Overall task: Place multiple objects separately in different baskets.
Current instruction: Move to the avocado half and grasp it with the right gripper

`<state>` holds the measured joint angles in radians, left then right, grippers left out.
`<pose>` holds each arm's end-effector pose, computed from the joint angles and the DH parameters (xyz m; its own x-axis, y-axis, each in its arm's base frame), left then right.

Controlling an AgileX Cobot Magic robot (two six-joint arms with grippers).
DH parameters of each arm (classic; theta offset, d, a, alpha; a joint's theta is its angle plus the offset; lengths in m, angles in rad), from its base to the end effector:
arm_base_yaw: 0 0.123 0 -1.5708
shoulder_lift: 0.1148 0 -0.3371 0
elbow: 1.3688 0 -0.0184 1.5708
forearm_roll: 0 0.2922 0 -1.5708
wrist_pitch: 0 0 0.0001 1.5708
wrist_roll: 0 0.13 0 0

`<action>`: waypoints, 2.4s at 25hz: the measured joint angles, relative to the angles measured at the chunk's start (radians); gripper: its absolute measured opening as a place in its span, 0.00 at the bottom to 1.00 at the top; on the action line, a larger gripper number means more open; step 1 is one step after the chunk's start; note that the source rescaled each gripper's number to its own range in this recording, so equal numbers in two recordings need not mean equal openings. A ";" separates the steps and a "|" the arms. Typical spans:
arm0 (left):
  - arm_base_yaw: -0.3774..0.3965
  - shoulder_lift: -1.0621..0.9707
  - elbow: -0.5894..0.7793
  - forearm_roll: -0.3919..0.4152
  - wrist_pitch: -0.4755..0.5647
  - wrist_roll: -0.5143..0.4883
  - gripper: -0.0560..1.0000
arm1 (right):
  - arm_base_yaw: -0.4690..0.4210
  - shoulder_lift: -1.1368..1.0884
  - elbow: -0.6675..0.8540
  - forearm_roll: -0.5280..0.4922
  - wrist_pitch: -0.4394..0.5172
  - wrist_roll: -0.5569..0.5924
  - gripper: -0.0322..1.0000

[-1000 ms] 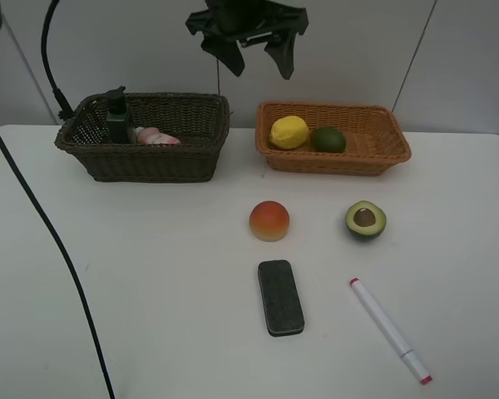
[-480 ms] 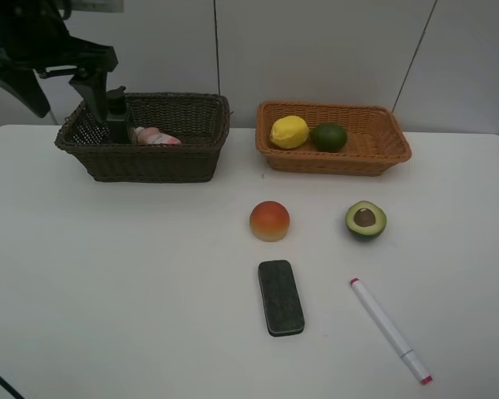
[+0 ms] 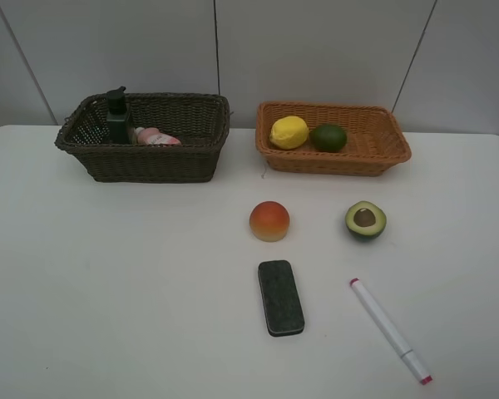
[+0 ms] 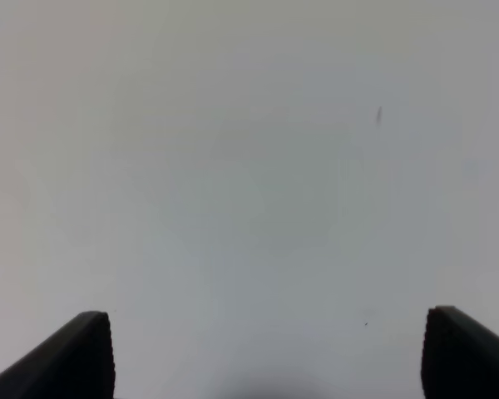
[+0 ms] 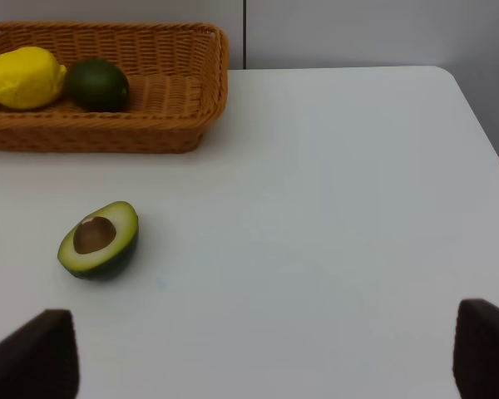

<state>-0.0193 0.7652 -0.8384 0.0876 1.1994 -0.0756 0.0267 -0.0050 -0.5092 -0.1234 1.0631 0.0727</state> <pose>0.1367 0.0080 0.3360 -0.8593 -0.0270 -0.5108 -0.0598 0.9971 0.0479 0.0117 -0.0137 0.2831 -0.4415 0.0006 -0.8973 0.0754 0.9965 -0.0364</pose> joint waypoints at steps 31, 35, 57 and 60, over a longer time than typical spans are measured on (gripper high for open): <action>0.000 -0.768 0.329 -0.237 -0.132 0.153 0.92 | 0.000 0.000 0.000 0.000 0.000 0.000 0.99; 0.000 -0.768 0.329 -0.237 -0.132 0.153 0.92 | 0.000 0.000 0.000 0.000 0.000 0.000 0.99; 0.000 -0.768 0.329 -0.237 -0.135 0.153 0.92 | 0.000 1.085 -0.336 0.058 -0.030 0.194 0.99; 0.000 -0.768 0.329 -0.236 -0.135 0.153 0.92 | 0.006 1.247 -0.439 0.147 -0.022 0.198 0.99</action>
<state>-0.0193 -0.0023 -0.5092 -0.1486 1.0639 0.0772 0.0328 1.2421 -0.9487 0.0240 1.0412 0.2708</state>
